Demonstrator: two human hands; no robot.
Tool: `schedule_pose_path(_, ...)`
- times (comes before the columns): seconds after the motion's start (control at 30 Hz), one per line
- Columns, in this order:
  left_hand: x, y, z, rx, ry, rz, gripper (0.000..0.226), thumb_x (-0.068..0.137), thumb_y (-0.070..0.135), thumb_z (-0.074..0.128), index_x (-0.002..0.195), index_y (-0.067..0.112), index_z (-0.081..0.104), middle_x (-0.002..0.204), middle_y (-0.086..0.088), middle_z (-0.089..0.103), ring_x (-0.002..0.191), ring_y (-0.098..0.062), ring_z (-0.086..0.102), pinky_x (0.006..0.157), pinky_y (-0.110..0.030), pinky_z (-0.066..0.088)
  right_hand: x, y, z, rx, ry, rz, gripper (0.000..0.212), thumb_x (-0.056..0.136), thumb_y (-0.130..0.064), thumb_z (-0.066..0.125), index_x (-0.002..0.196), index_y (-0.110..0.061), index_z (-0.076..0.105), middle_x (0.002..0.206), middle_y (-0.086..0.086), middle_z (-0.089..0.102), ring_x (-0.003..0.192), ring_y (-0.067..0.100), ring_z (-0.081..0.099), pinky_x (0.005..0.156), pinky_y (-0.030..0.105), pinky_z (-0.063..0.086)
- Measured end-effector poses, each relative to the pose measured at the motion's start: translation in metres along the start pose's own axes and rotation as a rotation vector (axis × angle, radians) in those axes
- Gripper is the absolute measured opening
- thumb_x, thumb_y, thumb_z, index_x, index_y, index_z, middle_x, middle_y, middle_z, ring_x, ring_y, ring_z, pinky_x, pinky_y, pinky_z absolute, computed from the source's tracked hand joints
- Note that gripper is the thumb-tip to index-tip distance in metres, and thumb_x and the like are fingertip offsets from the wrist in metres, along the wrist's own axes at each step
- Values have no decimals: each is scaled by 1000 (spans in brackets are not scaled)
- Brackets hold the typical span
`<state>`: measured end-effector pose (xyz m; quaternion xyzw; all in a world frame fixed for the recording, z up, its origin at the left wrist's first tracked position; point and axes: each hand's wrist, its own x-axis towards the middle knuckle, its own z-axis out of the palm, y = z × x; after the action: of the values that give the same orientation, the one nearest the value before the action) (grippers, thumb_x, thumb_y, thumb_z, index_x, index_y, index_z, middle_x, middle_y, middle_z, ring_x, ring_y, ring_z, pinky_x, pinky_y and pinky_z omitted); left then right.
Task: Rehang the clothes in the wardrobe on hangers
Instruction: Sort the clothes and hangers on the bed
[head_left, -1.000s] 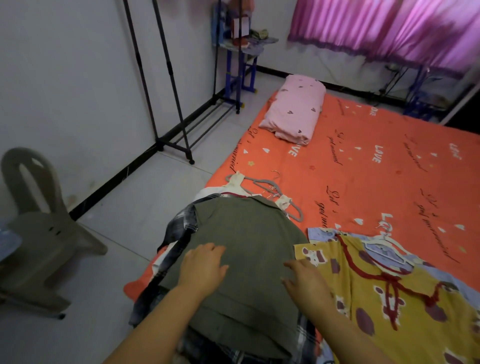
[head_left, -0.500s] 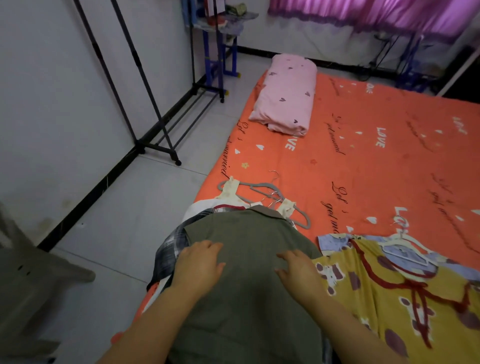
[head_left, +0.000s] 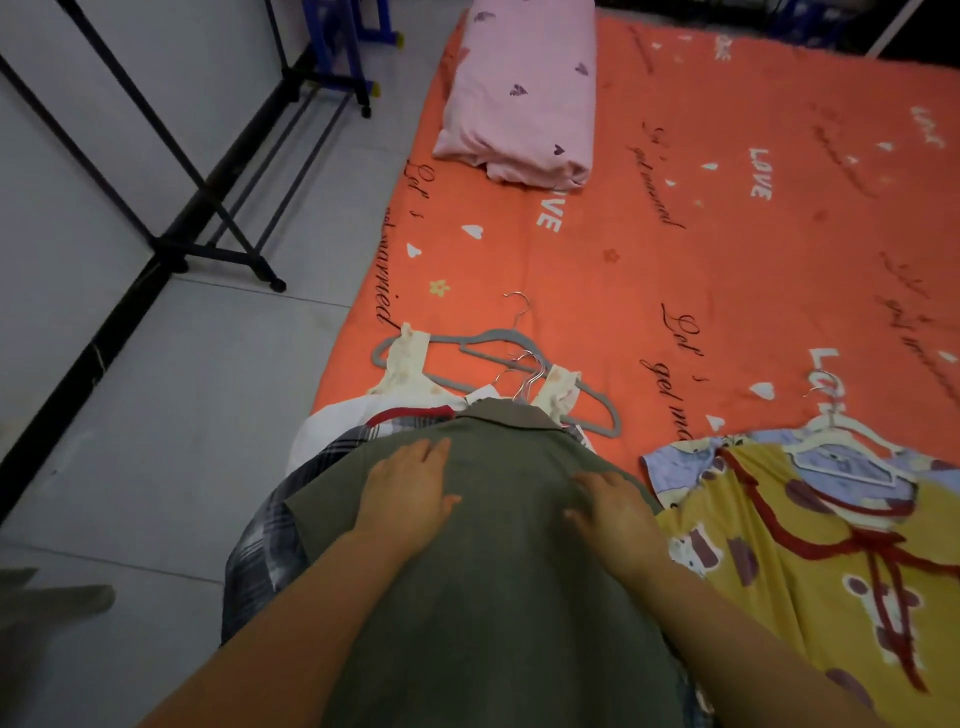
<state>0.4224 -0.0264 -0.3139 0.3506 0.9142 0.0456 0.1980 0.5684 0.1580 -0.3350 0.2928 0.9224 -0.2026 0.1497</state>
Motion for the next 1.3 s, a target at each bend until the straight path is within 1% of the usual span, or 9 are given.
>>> schedule_pose_path(0.17,48,-14,34,16,-40,-26,85,86,50,57,149,15,12,154,-7,20,140,-24,21,113,-37,19,51,8,24,-1,36,19,75,83,-41,65,144,-15,30,145,8,39,129,24,40,106,35,35)
schedule_pose_path(0.33,70,-19,67,54,-45,-32,92,83,58,55,149,13,9,152,-8,24,139,-24,22,115,-40,12,79,14,49,-25,16,29,97,78,-53,66,149,-12,14,153,8,26,139,25,27,114,41,26)
schedule_pose_path(0.5,76,-17,80,48,47,-44,87,83,61,52,147,14,18,140,-8,37,130,-24,32,113,-41,16,80,16,61,-55,127,13,92,79,-56,62,148,-14,18,144,12,37,128,28,36,107,40,30)
schedule_pose_path(0.63,77,-16,78,38,98,-58,81,83,58,55,145,16,25,134,-6,43,125,-23,38,111,-38,19,77,18,60,-35,154,-19,88,81,-57,59,148,-17,20,139,10,41,123,25,39,104,38,34)
schedule_pose_path(0.83,68,-15,71,20,170,4,70,85,53,55,142,21,31,122,-2,46,114,-20,43,101,-34,28,70,19,59,11,187,-30,85,82,-58,58,148,-20,20,144,5,41,129,23,41,107,41,33)
schedule_pose_path(1.0,43,-10,49,-41,281,40,69,82,48,63,139,18,40,119,-5,51,110,-21,47,95,-36,32,50,18,42,11,288,-84,81,80,-56,60,147,-25,26,120,7,57,111,26,51,95,42,37)
schedule_pose_path(1.1,16,-2,24,-51,352,58,66,73,37,76,128,9,53,114,-12,59,104,-30,56,89,-43,41,29,11,18,10,367,-147,77,78,-51,66,143,-23,37,104,9,60,99,29,54,85,41,40)
schedule_pose_path(1.2,-13,5,-6,-85,429,43,67,62,29,86,116,0,58,106,-20,64,93,-38,63,81,-51,48,2,-2,-9,13,410,-188,75,77,-49,69,141,-21,41,100,9,60,96,27,55,85,43,43)
schedule_pose_path(1.3,-41,10,-40,-3,453,93,76,58,32,87,124,6,57,108,-17,65,91,-34,65,74,-50,52,-27,-18,-36,22,449,-224,75,75,-48,71,139,-21,44,101,7,61,96,25,57,85,44,45)
